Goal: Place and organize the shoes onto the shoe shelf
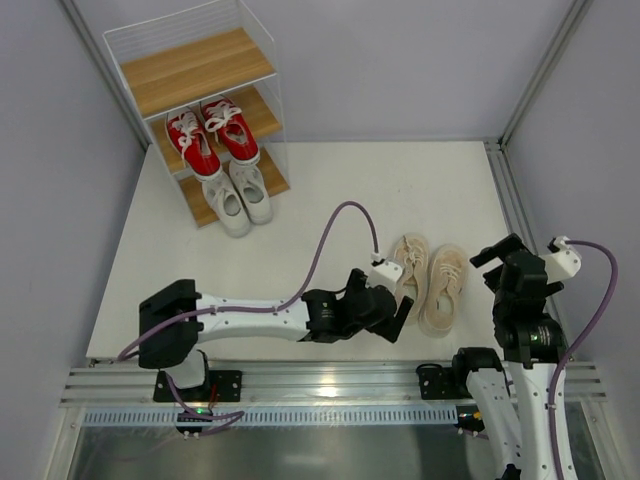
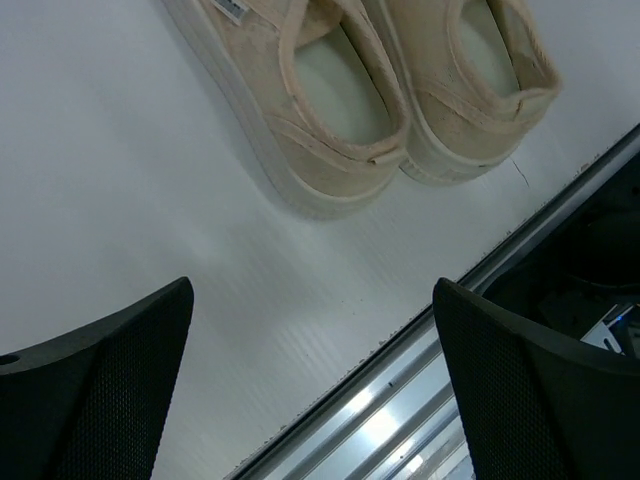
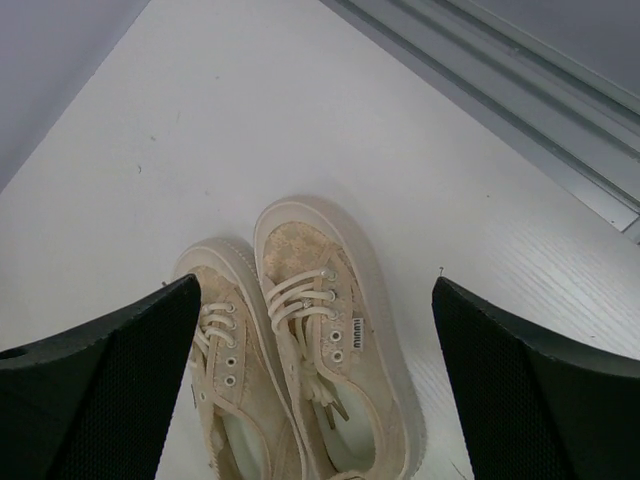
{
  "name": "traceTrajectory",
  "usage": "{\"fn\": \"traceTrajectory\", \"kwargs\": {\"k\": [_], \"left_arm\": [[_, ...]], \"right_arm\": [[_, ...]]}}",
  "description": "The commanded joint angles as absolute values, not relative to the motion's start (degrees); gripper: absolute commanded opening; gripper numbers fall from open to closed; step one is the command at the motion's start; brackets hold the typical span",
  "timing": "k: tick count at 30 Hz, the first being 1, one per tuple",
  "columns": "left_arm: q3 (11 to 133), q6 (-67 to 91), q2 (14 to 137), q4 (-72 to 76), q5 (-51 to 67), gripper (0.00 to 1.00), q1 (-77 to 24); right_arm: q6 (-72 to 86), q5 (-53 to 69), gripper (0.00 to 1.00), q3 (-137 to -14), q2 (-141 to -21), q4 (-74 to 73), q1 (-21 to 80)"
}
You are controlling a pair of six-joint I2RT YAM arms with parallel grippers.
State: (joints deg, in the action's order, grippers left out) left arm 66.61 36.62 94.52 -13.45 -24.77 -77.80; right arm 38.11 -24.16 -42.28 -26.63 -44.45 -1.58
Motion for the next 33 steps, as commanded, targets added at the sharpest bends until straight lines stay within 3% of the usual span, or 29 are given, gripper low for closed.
{"fn": "traceTrajectory", "kwargs": {"k": [1,7,12,22,33], "left_arm": [[68.55,36.91,96.5,-6.34,-21.37,1.0,-78.22],[71.89,36.65,101.07,-5.89,-22.41,1.0,-80.77],[80.84,35.51,102.83,-10.71,-29.16,1.0,-81.91],[95.79,29.62,115.92,-17.92,-30.41,1.0,-81.04],[97.03,34.62,125.32,-16.35,-27.78,0.97,-77.61]], "right_arm": [[40.34,-31.89,0.97,-46.14,-26.37,-47.54,-1.58],[40.43,-34.54,0.97,-47.11,-24.96,-48.96,-1.58],[40.6,-34.81,0.97,-46.67,-25.93,-49.13,-1.58],[39.11,-34.1,0.97,-48.08,-23.91,-50.36,-1.58],[38.15,-31.73,0.97,-47.37,-21.36,-51.07,-1.58]]}}
